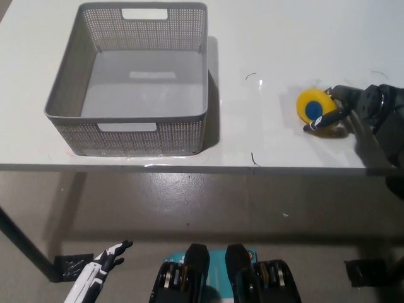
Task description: Use the right hand to pick up a yellow duck toy and place it into a container on the left hand side
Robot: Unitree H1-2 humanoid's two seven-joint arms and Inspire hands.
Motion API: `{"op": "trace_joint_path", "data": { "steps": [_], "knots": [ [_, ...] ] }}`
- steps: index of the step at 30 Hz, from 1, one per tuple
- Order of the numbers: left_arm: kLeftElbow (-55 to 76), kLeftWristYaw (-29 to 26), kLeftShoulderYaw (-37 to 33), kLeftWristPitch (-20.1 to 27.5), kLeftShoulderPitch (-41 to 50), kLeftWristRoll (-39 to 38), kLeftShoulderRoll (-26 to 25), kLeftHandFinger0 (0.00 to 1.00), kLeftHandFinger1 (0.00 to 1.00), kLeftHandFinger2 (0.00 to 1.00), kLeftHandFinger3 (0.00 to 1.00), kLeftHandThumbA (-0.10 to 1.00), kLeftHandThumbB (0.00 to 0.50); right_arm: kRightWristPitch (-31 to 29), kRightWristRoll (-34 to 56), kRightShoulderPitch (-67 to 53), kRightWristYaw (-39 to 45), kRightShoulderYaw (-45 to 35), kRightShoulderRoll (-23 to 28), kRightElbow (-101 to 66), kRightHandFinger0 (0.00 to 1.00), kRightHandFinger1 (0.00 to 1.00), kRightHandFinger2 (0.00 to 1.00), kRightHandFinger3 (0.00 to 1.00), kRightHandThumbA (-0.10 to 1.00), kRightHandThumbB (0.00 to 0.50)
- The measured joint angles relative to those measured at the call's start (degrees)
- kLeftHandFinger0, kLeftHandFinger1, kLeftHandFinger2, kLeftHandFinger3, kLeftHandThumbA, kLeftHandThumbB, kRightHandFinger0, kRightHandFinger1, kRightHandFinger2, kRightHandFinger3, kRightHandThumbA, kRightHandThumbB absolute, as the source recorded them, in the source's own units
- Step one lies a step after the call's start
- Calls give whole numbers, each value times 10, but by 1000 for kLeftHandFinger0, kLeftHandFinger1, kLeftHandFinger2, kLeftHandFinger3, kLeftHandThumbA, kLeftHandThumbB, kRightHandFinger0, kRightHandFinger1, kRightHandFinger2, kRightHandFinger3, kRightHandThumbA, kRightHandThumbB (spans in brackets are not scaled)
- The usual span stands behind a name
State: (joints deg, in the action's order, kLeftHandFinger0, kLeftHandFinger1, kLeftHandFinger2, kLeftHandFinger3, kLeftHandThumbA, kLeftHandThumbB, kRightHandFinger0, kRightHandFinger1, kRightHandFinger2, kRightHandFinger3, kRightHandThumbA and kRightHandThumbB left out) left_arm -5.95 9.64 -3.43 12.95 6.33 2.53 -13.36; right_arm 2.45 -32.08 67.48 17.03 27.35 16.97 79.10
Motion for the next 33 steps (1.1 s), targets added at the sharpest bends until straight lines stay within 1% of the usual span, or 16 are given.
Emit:
{"op": "trace_joint_path", "data": {
  "steps": [1,2,3,4,7,8,9,10,15,20,22,28,30,31,32,33],
  "knots": [
    [-1,0,0,0,0,0,0,1000,1000,1000,1000,1000,335,-3,0,-3,-13,-2,0,-1,6,123,271,209,121,209],
    [-1,0,0,0,0,1,0,1000,1000,1000,1000,1000,330,-9,0,-5,-32,-5,1,-1,0,126,306,251,22,153],
    [-2,0,0,0,0,1,0,1000,1000,1000,1000,1000,335,-11,0,-6,-38,-6,1,-1,1,154,348,315,16,138],
    [-2,0,0,-1,0,2,0,1000,1000,1000,1000,1000,329,-17,1,-9,-58,-11,1,-1,0,154,359,331,16,121],
    [-2,0,-1,-1,0,5,0,1000,1000,1000,1000,1000,324,-32,3,-16,-102,-26,1,-1,0,153,374,319,-20,119],
    [-2,0,-1,-2,0,6,0,1000,1000,1000,1000,1000,316,-36,3,-19,-112,-30,1,-1,0,134,371,309,-34,116],
    [-2,0,-1,-2,-1,8,0,1000,1000,1000,1000,1000,315,-40,4,-21,-122,-35,1,-1,0,155,383,311,-17,113],
    [-2,0,-1,-2,-1,10,0,1000,1000,1000,1000,1000,309,-47,6,-24,-136,-41,1,-1,0,161,394,294,36,106],
    [-1,0,-1,-2,-4,16,0,1000,1000,1000,1000,1000,315,-66,15,-39,-178,-58,-4,0,0,123,368,206,68,101],
    [0,0,-1,-2,-9,24,-2,1000,1000,1000,1000,1000,327,-91,23,-44,-223,-72,-7,3,0,129,396,196,104,96],
    [0,0,-1,-2,-11,26,-2,1000,1000,1000,1000,1000,326,-98,24,-44,-235,-74,-7,4,0,171,439,217,117,89],
    [0,0,0,-2,-12,29,-2,1000,1000,1000,1000,1000,324,-115,28,-44,-256,-76,-7,5,0,231,489,199,99,105],
    [0,0,0,-2,-13,30,-2,1000,1000,1000,1000,1000,330,-122,29,-44,-264,-78,-7,5,0,229,485,203,114,101],
    [0,0,0,-2,-13,30,-2,1000,1000,1000,1000,1000,321,-125,31,-44,-266,-80,-7,5,0,217,468,171,124,102],
    [0,0,0,-2,-14,30,-2,1000,1000,1000,1000,1000,320,-127,32,-44,-267,-81,-7,5,0,212,467,167,118,103],
    [0,0,0,-2,-14,30,-2,1000,1000,1000,1000,1000,319,-129,34,-43,-270,-84,-7,5,0,217,473,179,132,105]
  ]
}}
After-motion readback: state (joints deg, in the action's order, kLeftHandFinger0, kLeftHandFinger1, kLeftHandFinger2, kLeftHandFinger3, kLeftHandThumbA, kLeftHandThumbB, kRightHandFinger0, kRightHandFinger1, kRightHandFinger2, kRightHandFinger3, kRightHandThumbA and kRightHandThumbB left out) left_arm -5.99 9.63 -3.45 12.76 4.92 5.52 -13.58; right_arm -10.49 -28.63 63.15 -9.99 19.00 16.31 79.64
